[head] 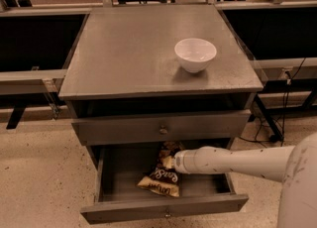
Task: Pick brown chip bag from middle drawer and place on counter
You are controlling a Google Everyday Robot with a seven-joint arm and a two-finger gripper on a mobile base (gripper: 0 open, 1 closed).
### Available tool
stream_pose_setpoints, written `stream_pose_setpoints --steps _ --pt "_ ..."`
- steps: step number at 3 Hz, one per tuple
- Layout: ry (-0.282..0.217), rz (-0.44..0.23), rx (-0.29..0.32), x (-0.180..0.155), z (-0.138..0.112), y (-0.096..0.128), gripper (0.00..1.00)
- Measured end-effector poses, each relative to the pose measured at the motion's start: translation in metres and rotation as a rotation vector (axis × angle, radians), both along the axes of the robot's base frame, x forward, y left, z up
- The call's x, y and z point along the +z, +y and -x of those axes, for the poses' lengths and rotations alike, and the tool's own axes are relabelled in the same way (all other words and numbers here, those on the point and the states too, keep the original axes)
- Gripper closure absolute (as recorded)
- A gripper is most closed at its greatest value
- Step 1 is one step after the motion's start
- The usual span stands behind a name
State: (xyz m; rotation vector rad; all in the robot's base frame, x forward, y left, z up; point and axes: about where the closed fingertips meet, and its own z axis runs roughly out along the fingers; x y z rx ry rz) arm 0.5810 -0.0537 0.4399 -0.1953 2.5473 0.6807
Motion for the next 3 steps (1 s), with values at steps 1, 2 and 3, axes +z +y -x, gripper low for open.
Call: stream_pose_setpoints --steps 1,2,3 --pt "0.045 -0.028 0.01 -0.008 0.0 0.003 0.95" --pt "0.067 -0.108 0.05 -0.011 0.0 0.006 1.0" --pt "0.048 -0.262 0.116 0.023 0.014 0.006 1.0"
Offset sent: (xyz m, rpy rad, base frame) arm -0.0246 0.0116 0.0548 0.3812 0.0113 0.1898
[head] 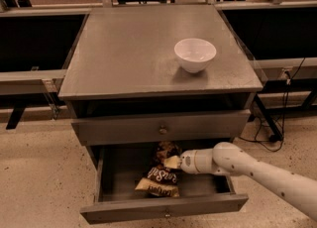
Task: Pick brown chip bag from middle drawer and place on counter
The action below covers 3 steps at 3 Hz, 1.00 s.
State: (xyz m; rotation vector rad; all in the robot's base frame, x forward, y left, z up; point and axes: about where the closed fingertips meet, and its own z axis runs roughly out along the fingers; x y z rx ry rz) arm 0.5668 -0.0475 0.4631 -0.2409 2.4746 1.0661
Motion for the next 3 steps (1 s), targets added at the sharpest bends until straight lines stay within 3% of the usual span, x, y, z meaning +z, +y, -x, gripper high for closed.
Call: stream_pose_setpoints --steps 1,3 --pt "-0.092 -0.12 0.126 0.069 0.044 0.003 1.0" --pt "-0.305 -0.09 0.34 0.194 0.139 -0.041 1.0"
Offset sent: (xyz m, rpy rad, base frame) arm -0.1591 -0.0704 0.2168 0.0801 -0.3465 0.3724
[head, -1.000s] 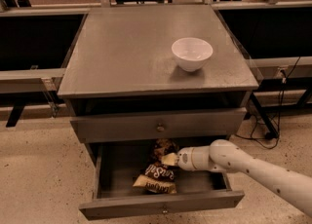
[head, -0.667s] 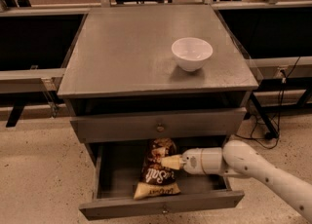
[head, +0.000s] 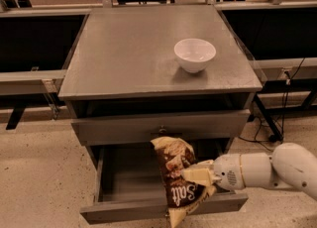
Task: Pick brown chip bag from middle drawer and place on counter
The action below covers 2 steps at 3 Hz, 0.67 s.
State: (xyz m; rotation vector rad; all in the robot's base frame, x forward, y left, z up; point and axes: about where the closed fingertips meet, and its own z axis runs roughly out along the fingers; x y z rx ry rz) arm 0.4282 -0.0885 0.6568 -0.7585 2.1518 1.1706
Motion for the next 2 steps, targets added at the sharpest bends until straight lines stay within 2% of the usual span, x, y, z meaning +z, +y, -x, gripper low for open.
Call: stream_pose_setpoints --steps 1,2 --pt "-0.127 0.085 0.036 0.051 0.023 -0.001 1.0" --pt "-0.253 0.207 0.051 0.109 0.021 0.014 1.0"
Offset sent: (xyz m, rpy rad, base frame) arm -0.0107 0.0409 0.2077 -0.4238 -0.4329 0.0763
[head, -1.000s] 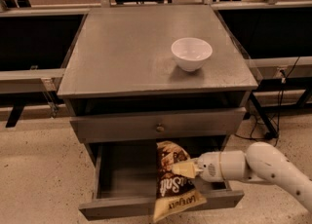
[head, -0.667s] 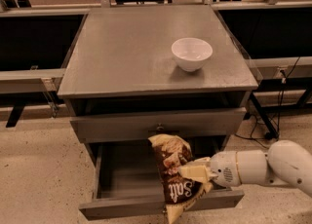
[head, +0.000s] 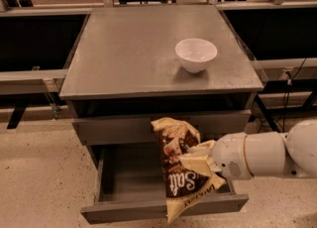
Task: Pick brown chip bag from middle drawer and place on counter
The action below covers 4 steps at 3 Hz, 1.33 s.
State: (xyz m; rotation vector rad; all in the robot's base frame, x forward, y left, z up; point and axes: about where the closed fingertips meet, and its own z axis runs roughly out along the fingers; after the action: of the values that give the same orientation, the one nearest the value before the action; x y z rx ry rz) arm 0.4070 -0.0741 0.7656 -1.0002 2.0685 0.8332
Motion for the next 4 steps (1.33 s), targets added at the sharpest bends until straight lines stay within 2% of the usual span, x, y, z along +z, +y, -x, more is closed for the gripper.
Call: stream_pose_setpoints --steps 1,2,3,4 --pt "-0.131 0.126 0.021 0.065 -0.007 0.024 1.0" --pt "-0.162 0.191 0.036 0.128 -0.02 0.042 1.0" --pt "-0.161 0.219 0.062 0.211 -0.025 0.091 1.0" --pt "-0.165 0.299 -0.061 0.291 -0.055 0.088 1.0"
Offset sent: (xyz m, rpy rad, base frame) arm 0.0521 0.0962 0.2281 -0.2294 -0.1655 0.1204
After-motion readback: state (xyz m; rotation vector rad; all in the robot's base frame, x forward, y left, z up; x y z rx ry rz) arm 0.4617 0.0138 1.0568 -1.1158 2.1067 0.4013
